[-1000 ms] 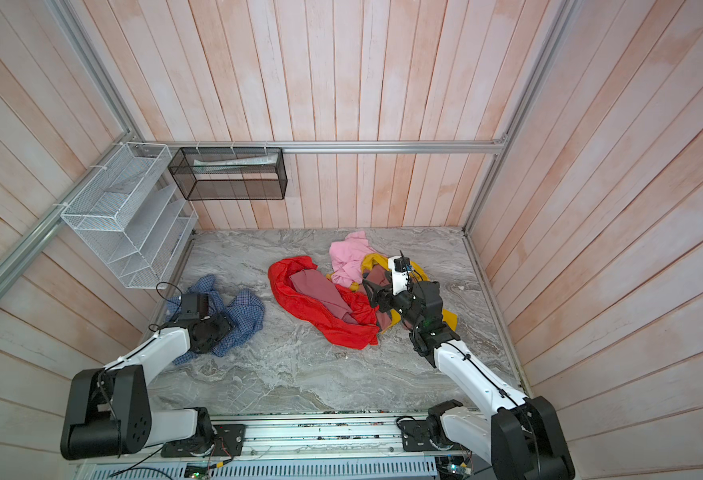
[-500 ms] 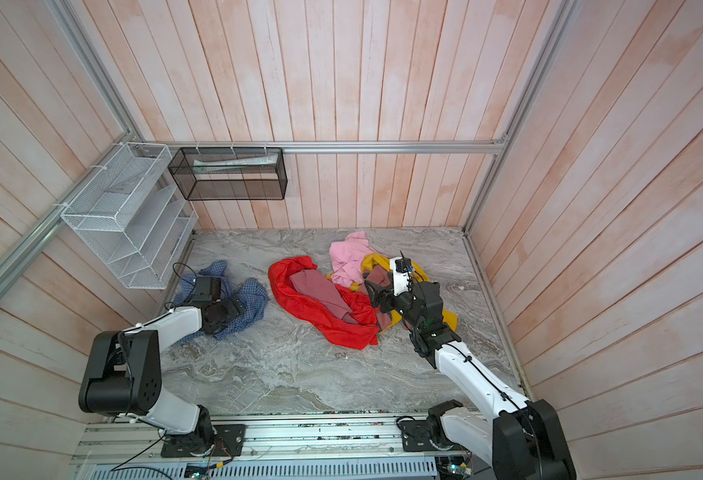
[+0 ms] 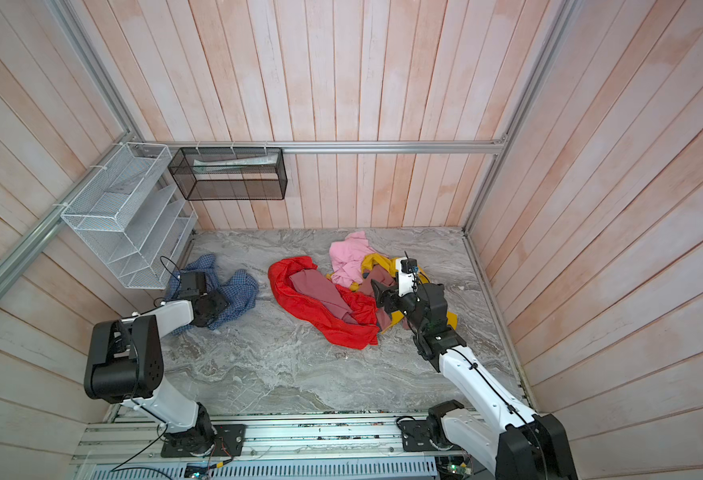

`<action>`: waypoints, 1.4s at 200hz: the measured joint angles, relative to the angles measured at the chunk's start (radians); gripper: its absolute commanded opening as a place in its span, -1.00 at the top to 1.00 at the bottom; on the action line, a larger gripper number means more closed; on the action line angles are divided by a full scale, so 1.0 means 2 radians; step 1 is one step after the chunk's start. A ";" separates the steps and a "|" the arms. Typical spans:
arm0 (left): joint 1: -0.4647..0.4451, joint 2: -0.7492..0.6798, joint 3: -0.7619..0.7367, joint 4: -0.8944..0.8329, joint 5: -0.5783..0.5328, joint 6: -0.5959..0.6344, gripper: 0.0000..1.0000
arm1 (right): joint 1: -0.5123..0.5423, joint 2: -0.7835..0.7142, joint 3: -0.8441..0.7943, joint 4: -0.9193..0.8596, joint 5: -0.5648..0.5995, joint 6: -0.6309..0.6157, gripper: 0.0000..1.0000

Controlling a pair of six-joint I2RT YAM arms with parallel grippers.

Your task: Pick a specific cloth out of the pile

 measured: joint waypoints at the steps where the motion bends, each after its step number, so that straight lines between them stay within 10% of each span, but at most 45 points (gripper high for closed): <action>1: 0.000 0.000 0.000 0.000 0.000 0.000 -0.34 | 0.000 0.000 0.000 0.000 0.000 0.000 -0.64; 128: 0.000 -0.090 -0.084 -0.014 -0.002 -0.018 -0.41 | -0.006 0.002 -0.001 -0.005 0.003 0.000 -0.64; 280: -0.039 -0.210 -0.098 -0.045 -0.017 -0.045 -1.00 | -0.088 -0.029 -0.013 0.004 0.026 -0.021 -0.91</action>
